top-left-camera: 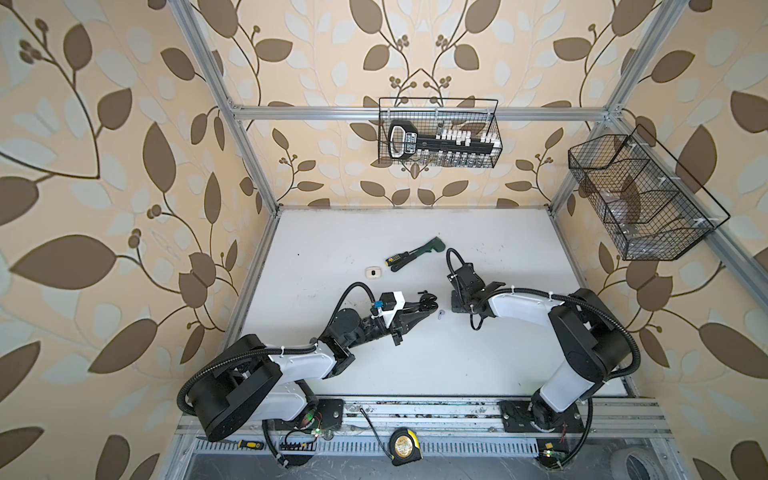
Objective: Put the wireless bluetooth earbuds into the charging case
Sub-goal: 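Close the right gripper on the black earbud, then lift the black earbud with the right gripper toward the black case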
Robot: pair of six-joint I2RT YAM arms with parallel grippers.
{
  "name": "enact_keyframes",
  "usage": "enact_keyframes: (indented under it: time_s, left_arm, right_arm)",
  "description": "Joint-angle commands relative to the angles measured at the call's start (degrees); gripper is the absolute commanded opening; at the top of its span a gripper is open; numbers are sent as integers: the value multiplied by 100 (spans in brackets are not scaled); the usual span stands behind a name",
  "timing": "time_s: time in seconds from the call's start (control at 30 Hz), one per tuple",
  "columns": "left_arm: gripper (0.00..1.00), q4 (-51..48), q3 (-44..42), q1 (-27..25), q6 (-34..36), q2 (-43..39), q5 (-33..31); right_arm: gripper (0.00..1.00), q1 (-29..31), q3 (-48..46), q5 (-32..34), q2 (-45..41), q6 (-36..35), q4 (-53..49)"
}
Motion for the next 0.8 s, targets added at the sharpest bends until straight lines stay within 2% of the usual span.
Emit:
enact_keyframes:
  time_s: [0.0, 0.57, 0.77]
  left_arm:
    - [0, 189, 55, 15, 137, -130, 127]
    - [0, 149, 67, 15, 145, -123, 149]
    - [0, 153, 67, 15, 140, -121, 163]
  right_arm:
    - [24, -17, -214, -144, -37, -5, -354]
    - [24, -79, -219, -142, -40, -111, -336]
    - [20, -81, -217, -154, -25, -87, -323]
